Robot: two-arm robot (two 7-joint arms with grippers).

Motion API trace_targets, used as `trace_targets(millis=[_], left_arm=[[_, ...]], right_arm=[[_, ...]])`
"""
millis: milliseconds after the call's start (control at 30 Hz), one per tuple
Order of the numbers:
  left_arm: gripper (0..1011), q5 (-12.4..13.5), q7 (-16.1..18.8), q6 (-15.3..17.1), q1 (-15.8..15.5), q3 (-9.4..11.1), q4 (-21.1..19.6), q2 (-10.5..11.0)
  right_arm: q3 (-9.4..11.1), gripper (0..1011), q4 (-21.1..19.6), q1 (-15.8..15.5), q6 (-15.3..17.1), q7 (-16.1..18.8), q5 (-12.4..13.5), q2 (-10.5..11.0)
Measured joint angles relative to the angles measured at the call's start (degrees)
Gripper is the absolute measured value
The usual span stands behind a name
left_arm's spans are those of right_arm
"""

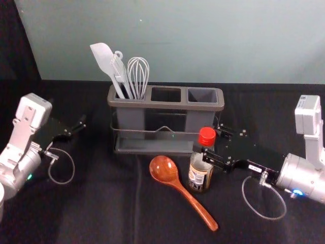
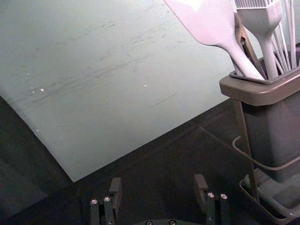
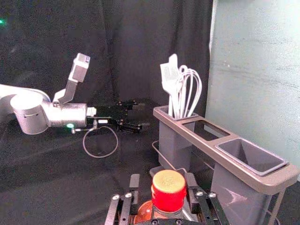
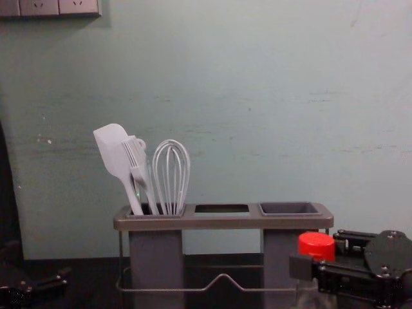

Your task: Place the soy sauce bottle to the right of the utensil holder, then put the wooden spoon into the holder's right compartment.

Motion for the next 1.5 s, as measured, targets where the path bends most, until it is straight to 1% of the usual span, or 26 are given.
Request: trace_targets(millis=[33,67,133,200,267,600,700,867,967,1067,1200,1233,1267,1300,1400,1433,1500], left_arm=[[1005,0.0,0.0,0.0,0.0,0.0,0.0,0.0],[1005,0.0,0.0,0.0,0.0,0.0,0.0,0.0],[1005,0.0,0.0,0.0,0.0,0.0,0.0,0.0],[1005,0.0,0.0,0.0,0.0,0.0,0.0,0.0],[1005,0.0,0.0,0.0,0.0,0.0,0.0,0.0],[1005,0.0,0.0,0.0,0.0,0.0,0.0,0.0],[1005,0.0,0.0,0.0,0.0,0.0,0.0,0.0],[1005,0.0,0.0,0.0,0.0,0.0,0.0,0.0],[1005,0.0,0.0,0.0,0.0,0.0,0.0,0.0],[1005,0.0,0.0,0.0,0.0,0.0,0.0,0.0],[1005,0.0,0.0,0.0,0.0,0.0,0.0,0.0],[1005,0.0,0.0,0.0,0.0,0.0,0.0,0.0],[1005,0.0,0.0,0.0,0.0,0.0,0.0,0.0],[1005,0.0,0.0,0.0,0.0,0.0,0.0,0.0],[1005,0.0,0.0,0.0,0.0,0.0,0.0,0.0],[1005,0.0,0.0,0.0,0.0,0.0,0.0,0.0],[1005,0.0,0.0,0.0,0.0,0.0,0.0,0.0]], right_arm=[[0.0,607,0.0,0.0,0.0,0.0,0.0,0.0],[0.0,548,0.0,0.0,0.0,0.0,0.0,0.0],[0.0,509,0.0,0.0,0.0,0.0,0.0,0.0],[0.0,421,0.0,0.0,0.0,0.0,0.0,0.0],[0.0,390,0.0,0.0,0.0,0.0,0.0,0.0],[0.0,390,-0.2,-0.1,0.0,0.0,0.0,0.1],[0.3,390,-0.9,-0.4,-0.1,-0.3,0.0,0.4],[1.3,390,-2.9,-1.7,0.3,-1.8,0.2,1.0],[2.4,390,-4.6,-3.0,0.6,-3.0,0.6,1.8],[4.4,390,-7.4,-5.7,1.1,-4.9,1.1,3.2],[6.6,390,-9.6,-8.2,1.1,-6.5,1.6,4.3],[7.7,390,-10.6,-9.5,0.9,-7.3,1.8,4.9],[8.4,390,-11.0,-10.2,0.8,-7.6,1.8,5.2],[9.7,390,-11.9,-11.6,0.6,-8.4,2.0,5.7],[11.8,390,-12.9,-13.5,0.2,-9.7,2.1,6.3],[13.0,390,-13.2,-14.5,0.0,-10.4,2.3,6.5],[14.0,390,-13.3,-15.3,-0.2,-11.0,2.3,6.6]])
